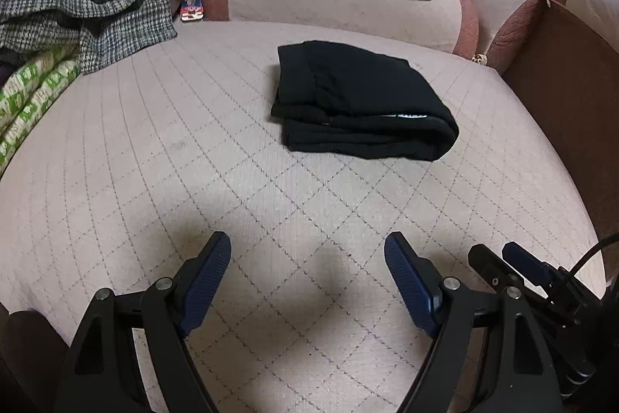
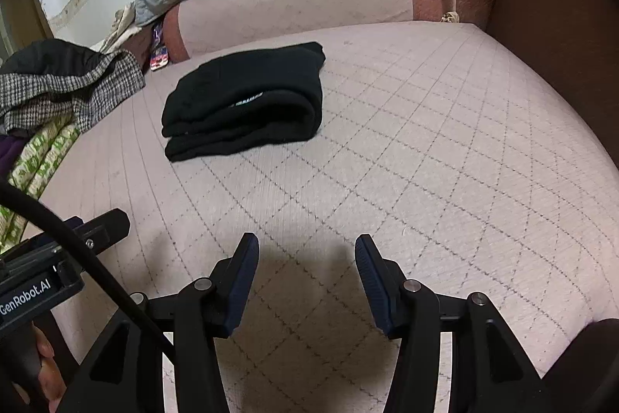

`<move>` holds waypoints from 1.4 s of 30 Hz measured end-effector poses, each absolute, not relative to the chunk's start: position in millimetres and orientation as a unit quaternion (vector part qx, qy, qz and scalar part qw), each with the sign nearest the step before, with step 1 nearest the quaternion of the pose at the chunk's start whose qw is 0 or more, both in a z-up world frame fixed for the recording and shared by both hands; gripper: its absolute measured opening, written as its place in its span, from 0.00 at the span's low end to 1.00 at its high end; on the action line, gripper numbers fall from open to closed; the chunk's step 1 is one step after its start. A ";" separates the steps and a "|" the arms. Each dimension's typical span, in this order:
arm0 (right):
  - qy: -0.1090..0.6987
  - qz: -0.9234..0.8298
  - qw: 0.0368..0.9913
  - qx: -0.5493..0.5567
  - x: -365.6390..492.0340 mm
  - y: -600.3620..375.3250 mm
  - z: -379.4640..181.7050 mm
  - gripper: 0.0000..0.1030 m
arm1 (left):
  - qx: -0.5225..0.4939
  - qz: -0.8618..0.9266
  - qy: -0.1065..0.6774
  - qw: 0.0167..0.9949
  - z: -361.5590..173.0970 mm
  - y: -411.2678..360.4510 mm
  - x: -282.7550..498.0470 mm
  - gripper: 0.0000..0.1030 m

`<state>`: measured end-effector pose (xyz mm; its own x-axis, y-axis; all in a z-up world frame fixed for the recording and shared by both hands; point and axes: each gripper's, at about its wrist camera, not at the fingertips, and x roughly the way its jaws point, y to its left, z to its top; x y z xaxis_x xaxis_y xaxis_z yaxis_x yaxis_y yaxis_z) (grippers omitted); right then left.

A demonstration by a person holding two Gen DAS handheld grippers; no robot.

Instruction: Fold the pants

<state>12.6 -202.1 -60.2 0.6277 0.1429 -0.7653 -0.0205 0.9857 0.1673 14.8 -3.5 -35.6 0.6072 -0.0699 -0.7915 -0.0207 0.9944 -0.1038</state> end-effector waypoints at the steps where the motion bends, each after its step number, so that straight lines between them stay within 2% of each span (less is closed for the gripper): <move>1: 0.431 0.046 0.898 0.070 13.3 -201.2 -61.9 0.55 | -0.051 -0.013 0.445 0.894 -37.2 -3.7 15.2 0.79; 35: 0.440 0.052 0.895 0.044 28.1 -188.1 -82.3 0.59 | -0.051 0.002 0.486 0.873 -76.9 0.6 37.7 0.79; 42: 0.436 0.054 0.897 0.036 30.7 -185.6 -84.5 0.62 | -0.026 0.006 0.480 0.877 -83.3 -5.5 41.4 0.87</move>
<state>30.7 -185.6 -84.5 0.6132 0.1290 -0.7793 -0.0661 0.9915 0.1121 41.4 -5.5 -83.3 0.5388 -0.0141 -0.8423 -0.0357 0.9986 -0.0396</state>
